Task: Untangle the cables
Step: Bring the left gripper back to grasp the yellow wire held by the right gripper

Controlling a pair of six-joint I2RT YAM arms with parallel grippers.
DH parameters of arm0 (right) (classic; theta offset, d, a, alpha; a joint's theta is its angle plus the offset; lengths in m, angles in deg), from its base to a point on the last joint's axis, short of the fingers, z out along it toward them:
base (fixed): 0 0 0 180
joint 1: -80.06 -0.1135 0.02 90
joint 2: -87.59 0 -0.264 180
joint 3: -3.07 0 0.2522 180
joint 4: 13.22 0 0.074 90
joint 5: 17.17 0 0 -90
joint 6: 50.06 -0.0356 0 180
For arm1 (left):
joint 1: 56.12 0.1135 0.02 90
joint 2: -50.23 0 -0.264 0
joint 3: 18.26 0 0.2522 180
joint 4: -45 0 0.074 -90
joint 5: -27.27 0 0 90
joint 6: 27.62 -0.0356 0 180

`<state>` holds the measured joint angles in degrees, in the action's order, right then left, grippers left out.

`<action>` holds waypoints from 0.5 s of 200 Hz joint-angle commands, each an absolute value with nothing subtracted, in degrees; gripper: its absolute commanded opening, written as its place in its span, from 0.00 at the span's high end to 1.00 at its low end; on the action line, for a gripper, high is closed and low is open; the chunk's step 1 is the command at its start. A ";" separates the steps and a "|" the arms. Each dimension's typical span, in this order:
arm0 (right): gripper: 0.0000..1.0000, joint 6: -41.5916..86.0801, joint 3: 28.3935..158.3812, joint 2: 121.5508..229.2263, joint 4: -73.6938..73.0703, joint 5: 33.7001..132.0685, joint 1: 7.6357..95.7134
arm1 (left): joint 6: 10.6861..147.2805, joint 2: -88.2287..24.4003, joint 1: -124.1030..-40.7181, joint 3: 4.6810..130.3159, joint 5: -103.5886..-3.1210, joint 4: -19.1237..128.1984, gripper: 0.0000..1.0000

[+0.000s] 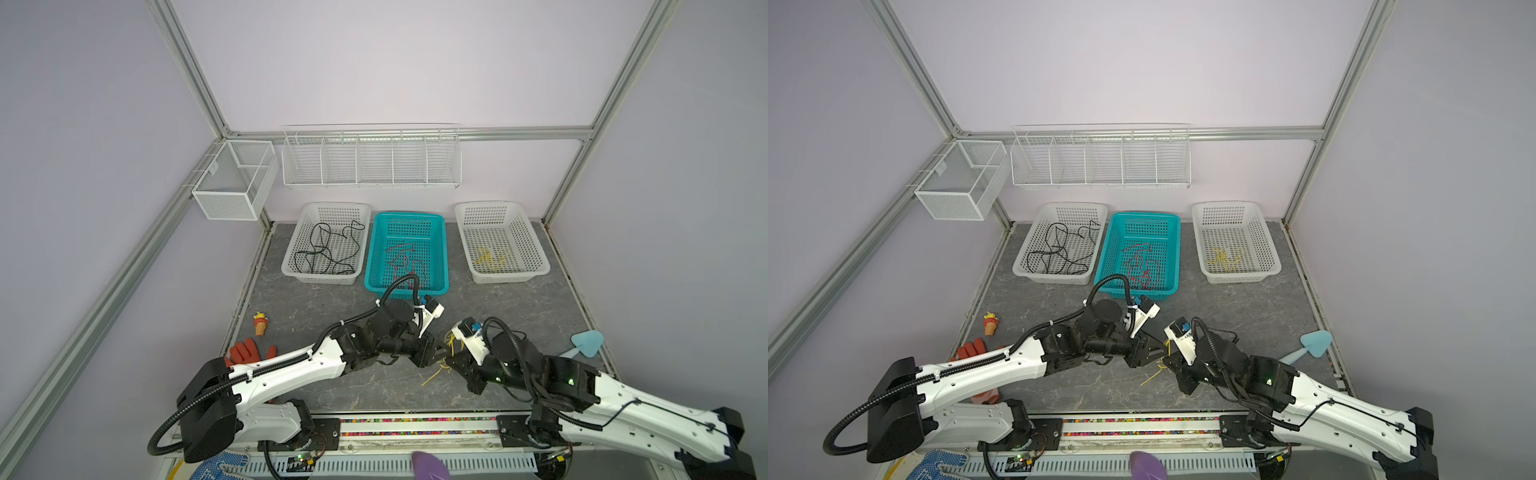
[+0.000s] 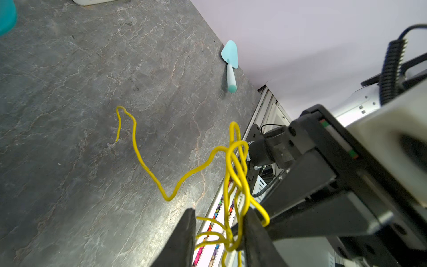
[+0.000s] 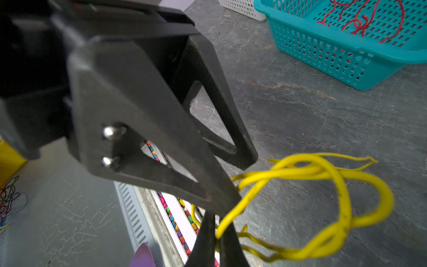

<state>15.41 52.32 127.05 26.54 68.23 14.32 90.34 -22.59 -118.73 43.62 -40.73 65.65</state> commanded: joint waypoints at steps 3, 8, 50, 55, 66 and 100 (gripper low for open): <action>0.93 16.30 53.60 127.01 26.55 69.27 14.19 | 88.01 -23.41 -119.29 45.86 -42.84 68.20 0.69; 0.93 16.30 53.64 127.04 26.52 69.31 14.21 | 87.89 -23.35 -119.24 45.82 -43.10 68.40 0.69; 0.93 16.39 53.66 126.79 26.94 69.84 14.13 | 87.60 -22.84 -119.28 45.15 -45.11 68.78 0.83; 0.93 16.39 53.65 126.68 27.06 69.82 14.21 | 87.68 -22.80 -119.30 44.95 -45.23 68.63 0.85; 0.93 16.47 53.63 126.65 27.23 70.02 14.21 | 87.60 -22.60 -119.27 44.68 -45.47 68.47 0.90; 0.93 16.32 53.84 125.31 29.50 69.93 14.18 | 86.03 -20.96 -119.23 45.35 -49.74 73.08 1.00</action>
<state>15.56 52.32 127.09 28.83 68.62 14.39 87.74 -22.61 -119.56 43.92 -43.81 68.21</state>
